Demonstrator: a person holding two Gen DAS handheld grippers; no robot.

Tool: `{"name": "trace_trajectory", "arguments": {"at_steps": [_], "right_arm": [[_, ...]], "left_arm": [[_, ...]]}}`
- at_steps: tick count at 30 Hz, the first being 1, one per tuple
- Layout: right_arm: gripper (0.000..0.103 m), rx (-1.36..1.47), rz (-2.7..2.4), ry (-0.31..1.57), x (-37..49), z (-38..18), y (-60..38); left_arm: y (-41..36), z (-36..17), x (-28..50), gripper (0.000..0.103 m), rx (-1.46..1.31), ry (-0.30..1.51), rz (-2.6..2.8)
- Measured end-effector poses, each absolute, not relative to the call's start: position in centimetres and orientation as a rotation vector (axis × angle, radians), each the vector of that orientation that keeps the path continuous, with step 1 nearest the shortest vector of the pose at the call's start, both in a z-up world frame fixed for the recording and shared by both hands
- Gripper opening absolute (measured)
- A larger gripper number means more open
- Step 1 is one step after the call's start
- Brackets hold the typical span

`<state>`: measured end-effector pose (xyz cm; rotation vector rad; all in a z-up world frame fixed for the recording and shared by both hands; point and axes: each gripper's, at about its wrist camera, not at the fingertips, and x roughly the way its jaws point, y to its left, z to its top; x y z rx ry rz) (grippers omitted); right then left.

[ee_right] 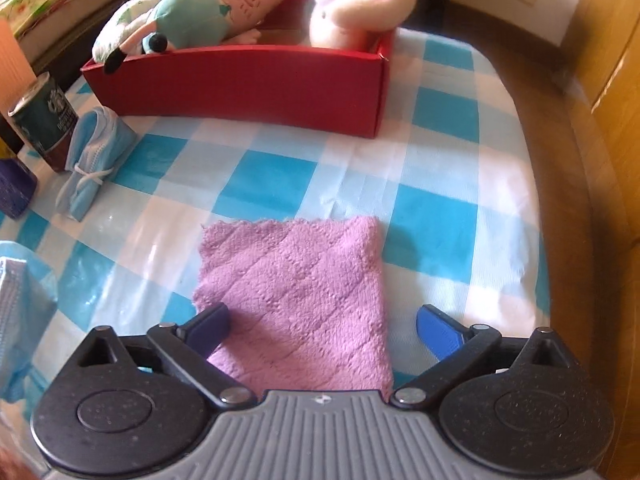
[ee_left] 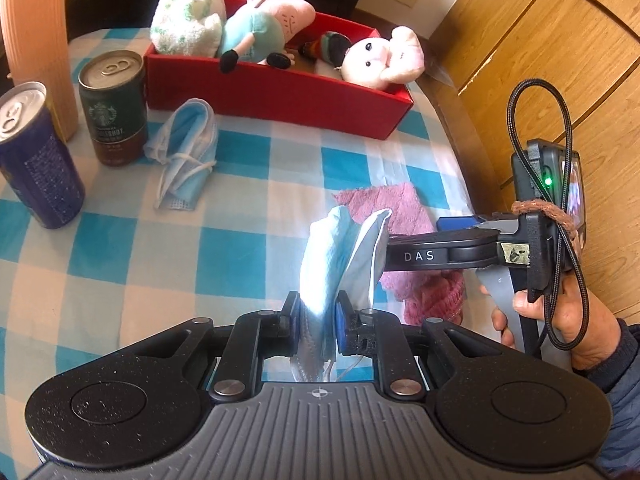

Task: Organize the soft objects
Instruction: 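Grasp the blue face mask with the left gripper while the right gripper grasps the pink towel, then lift the blue mask and pink towel off the table with both grippers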

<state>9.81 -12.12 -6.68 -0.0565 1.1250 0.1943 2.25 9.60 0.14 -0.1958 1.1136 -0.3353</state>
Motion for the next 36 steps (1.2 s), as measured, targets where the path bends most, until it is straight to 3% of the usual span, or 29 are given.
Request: {"name": "trace_trajectory", "arguments": {"at_steps": [3, 5, 8, 13, 23, 24, 26, 27, 31, 36], "right_arm": [[0.067, -0.064, 0.219, 1.106, 9.6, -6.2, -11.6], [0.044, -0.076, 0.234, 1.084, 9.4, -5.6, -11.1], [0.023, -0.069, 0.257, 1.062, 9.2, -4.9, -10.8], [0.001, 0.042, 0.319, 1.050, 9.3, -3.9, -11.3], [0.000, 0.105, 0.384, 1.082, 9.7, -4.4, -11.1], [0.003, 0.093, 0.389, 1.093, 9.7, -4.5, -11.0], [0.029, 0.054, 0.393, 1.103, 9.5, -4.3, -10.5], [0.035, 0.040, 0.397, 1.080, 9.2, -3.9, -10.3], [0.084, -0.061, 0.474, 1.038, 8.3, -2.5, -8.2], [0.083, -0.243, 0.478, 1.109, 7.9, -5.5, -5.4]], "left_arm": [[9.7, 0.1, 2.3, 0.017, -0.199, 1.114, -0.326], [9.9, 0.1, 2.4, 0.018, -0.202, 1.115, -0.315], [10.1, 0.2, 2.4, 0.019, -0.212, 1.112, -0.309], [10.4, 0.5, 2.5, 0.020, -0.229, 1.102, -0.299], [10.8, 0.7, 2.5, 0.021, -0.245, 1.102, -0.286], [10.8, 0.8, 2.5, 0.022, -0.248, 1.100, -0.286], [11.0, 0.9, 2.5, 0.022, -0.252, 1.097, -0.285], [11.0, 0.9, 2.4, 0.022, -0.254, 1.096, -0.284], [11.4, 0.9, 2.4, 0.023, -0.261, 1.099, -0.276], [12.0, 0.8, 2.3, 0.023, -0.272, 1.101, -0.259]]}}
